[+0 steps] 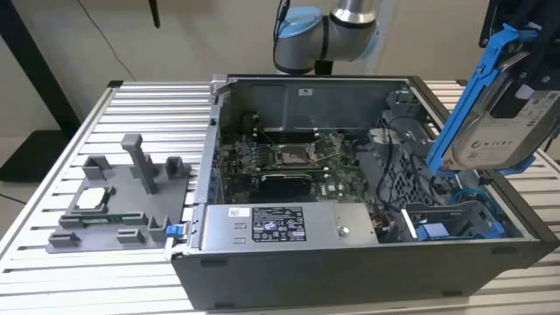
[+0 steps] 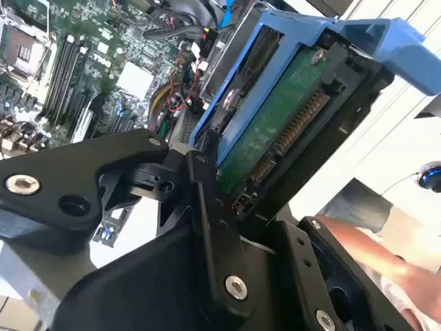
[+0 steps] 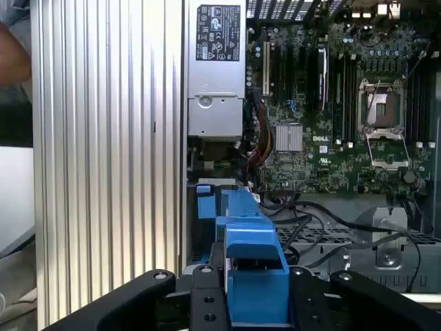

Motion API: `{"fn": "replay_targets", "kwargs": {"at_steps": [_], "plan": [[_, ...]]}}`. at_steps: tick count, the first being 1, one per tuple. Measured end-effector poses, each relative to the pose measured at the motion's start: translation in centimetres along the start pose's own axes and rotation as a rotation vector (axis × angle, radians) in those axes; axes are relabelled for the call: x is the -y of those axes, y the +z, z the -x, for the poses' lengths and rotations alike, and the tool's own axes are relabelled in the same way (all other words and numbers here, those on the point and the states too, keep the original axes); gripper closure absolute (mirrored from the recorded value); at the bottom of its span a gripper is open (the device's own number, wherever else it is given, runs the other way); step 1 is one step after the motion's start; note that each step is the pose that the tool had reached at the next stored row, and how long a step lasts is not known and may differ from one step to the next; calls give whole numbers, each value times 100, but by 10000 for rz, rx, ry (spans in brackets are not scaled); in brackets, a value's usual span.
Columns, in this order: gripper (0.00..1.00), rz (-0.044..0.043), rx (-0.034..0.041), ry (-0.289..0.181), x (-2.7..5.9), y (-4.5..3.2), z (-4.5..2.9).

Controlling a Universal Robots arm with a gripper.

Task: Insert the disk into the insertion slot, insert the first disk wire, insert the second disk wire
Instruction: 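Insert the disk into the insertion slot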

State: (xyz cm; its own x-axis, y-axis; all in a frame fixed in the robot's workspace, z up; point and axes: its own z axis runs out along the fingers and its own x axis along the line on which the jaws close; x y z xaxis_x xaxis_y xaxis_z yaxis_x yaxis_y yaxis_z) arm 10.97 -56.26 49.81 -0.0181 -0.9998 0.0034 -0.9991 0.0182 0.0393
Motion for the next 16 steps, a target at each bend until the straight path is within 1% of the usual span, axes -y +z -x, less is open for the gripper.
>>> {"fn": "replay_targets", "kwargs": {"at_steps": [11, 16], "plan": [[100, 0, 0, 0, 0, 1, 0], [100, 1, 0, 0, 1, 35, 0]]}}
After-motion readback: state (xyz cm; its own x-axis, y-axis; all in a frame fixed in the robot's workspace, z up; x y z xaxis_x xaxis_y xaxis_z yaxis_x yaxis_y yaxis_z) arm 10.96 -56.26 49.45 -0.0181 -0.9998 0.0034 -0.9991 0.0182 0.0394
